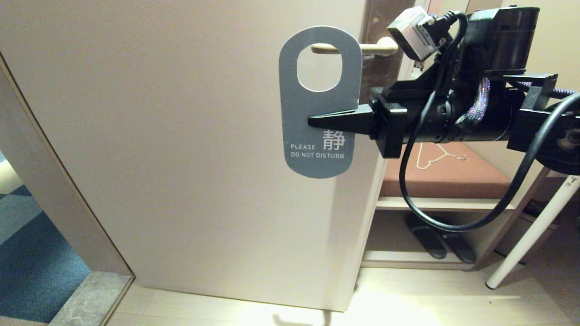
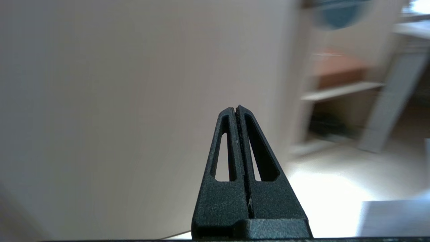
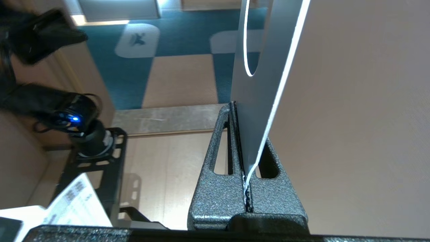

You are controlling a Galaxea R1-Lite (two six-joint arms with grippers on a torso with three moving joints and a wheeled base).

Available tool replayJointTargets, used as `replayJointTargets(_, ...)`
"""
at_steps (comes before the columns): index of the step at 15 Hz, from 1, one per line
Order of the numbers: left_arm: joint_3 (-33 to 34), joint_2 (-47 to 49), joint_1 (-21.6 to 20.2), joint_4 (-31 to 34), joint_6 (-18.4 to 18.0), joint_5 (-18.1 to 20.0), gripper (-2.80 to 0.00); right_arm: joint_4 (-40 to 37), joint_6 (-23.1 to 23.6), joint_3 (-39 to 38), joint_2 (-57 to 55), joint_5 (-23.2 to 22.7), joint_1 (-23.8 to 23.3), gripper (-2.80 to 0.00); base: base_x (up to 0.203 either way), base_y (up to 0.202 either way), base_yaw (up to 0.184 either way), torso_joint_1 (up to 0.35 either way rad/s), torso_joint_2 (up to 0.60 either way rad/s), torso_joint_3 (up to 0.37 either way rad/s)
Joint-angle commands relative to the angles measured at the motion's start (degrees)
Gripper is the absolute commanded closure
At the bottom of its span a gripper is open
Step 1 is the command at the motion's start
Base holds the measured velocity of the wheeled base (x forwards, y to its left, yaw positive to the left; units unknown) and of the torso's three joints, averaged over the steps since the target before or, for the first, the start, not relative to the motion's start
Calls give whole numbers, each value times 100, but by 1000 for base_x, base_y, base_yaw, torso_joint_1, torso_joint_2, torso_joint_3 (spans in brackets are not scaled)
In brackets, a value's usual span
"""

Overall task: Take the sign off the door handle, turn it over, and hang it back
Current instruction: Hand it to the other hand

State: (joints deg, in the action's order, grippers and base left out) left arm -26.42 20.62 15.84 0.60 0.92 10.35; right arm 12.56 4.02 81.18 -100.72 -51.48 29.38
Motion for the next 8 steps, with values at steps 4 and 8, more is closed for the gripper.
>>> replayJointTargets(4, -819, 1737, 1846, -199, 370, 39, 0, 36, -33, 144, 0, -242, -191, 0, 0, 0, 0, 0, 0, 0)
replayJointTargets(8, -1236, 2936, 2298, -1106, 954, 621, 0, 45, -33, 162, 8, -275, -284, 0, 0, 0, 0, 0, 0, 0)
